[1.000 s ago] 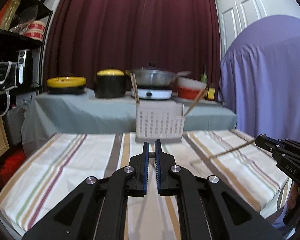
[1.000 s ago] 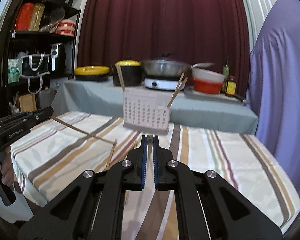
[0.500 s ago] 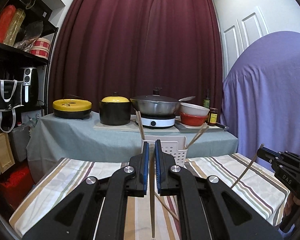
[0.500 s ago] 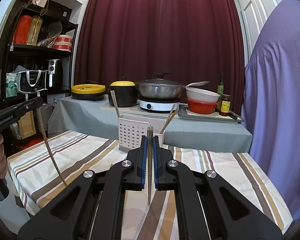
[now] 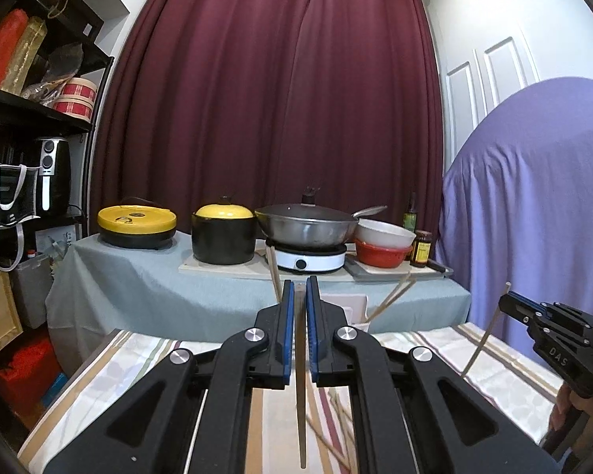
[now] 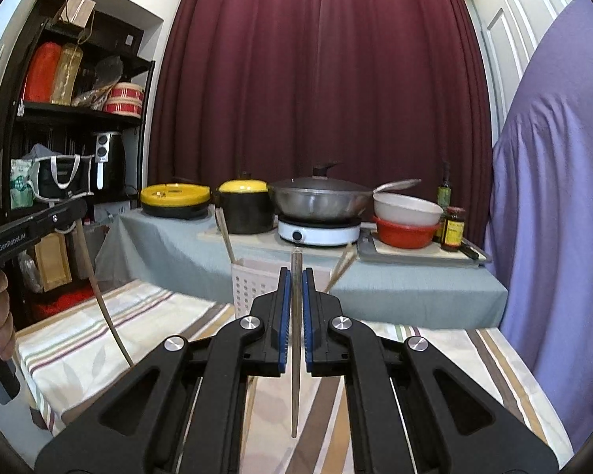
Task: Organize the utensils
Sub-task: 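Lift both held chopsticks and carry them above the white holder, then lower the chopsticks into the holder and open both tools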
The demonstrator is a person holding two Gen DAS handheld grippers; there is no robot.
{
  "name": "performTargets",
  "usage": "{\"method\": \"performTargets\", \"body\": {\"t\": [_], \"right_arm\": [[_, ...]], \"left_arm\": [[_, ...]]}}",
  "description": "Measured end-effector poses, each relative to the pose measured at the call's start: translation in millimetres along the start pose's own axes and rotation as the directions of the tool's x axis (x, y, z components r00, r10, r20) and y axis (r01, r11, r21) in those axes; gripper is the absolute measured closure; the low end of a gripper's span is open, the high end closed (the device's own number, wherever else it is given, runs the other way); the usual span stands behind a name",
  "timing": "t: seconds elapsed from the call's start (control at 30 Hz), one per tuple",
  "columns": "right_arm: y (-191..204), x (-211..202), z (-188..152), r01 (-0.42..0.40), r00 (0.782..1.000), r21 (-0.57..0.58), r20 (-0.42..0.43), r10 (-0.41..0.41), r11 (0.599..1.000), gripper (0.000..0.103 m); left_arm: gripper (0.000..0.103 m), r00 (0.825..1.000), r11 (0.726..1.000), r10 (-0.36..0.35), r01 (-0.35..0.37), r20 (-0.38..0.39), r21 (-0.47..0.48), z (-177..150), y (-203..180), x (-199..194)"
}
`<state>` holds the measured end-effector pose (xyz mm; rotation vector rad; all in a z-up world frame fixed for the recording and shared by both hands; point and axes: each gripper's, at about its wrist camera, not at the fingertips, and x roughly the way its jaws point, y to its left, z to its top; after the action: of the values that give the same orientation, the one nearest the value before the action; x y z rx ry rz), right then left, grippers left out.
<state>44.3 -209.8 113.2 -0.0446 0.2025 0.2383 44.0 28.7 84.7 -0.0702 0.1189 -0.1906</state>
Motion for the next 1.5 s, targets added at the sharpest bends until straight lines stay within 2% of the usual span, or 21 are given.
{"method": "performTargets", "body": {"t": [0.13,0.4,0.8,1.0,1.23,1.5], "right_arm": [[-5.1,18.6,19.3,-0.005,0.999,-0.001,0.043,0.005,1.0,0.097],[-20.5,68.0,63.1,-0.022,0.991,0.01,0.13,0.021,1.0,0.097],[-38.2,146.3,96.1,-0.032,0.984,0.032,0.178,0.026,0.999,0.097],[-40.0,186.0,96.1,-0.032,0.983,0.031,0.182,0.026,0.999,0.097],[-42.9,227.2,70.8,-0.028,0.993,0.038,0.115,0.023,0.999,0.097],[-38.1,250.6,43.1,-0.022,0.999,0.025,0.041,0.021,0.999,0.097]], "left_arm": [[0.096,0.999,0.999,-0.03,0.03,0.021,-0.018,16.8,0.8,18.1],[0.096,0.994,0.998,-0.058,0.058,0.095,0.005,56.4,-1.9,62.6],[0.096,0.982,0.998,-0.056,0.05,0.181,0.036,100.8,-7.4,136.1],[0.096,0.984,0.998,-0.025,0.015,0.176,0.058,94.6,-8.9,174.8],[0.096,0.996,0.998,-0.004,-0.003,0.094,0.069,66.5,-5.2,211.7],[0.096,1.0,0.998,-0.008,0.007,0.01,0.064,40.9,-0.3,228.0]]}}
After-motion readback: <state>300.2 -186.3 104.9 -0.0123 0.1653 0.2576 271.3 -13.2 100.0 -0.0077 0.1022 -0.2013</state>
